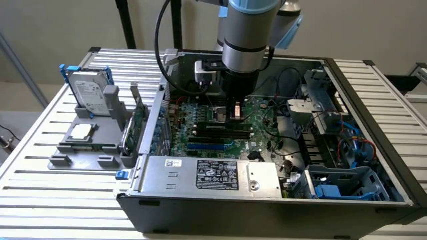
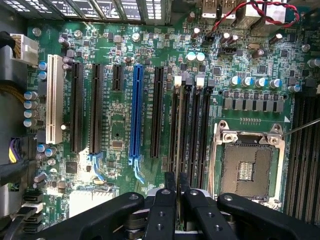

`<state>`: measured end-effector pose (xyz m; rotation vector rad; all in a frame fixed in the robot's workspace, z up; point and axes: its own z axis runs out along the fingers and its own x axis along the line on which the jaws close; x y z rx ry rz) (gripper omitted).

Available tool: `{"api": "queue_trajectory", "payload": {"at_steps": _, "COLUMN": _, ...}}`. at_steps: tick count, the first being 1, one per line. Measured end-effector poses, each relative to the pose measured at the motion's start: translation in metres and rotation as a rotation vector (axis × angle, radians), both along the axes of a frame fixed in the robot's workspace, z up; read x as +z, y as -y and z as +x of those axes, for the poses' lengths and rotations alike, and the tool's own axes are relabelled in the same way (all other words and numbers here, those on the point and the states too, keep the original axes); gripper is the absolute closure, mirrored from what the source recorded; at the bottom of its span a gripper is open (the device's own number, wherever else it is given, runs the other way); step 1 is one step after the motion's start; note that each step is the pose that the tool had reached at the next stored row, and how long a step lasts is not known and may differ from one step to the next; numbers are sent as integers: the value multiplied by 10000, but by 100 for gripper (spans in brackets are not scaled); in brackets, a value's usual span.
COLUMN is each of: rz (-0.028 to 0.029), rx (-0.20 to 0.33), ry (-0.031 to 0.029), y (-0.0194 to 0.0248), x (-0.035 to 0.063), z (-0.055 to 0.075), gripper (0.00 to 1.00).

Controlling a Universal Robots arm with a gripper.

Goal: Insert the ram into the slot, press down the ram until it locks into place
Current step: 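Insert the ram into the slot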

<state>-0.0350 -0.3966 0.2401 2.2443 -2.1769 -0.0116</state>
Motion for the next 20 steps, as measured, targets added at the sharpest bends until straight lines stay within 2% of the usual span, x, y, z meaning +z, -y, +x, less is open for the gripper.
{"api": "queue_trajectory", "payload": {"at_steps": 20, "rz": -6, "rx": 5, "ry": 23, "y": 3, "x": -55, "z": -11, "gripper": 87}}
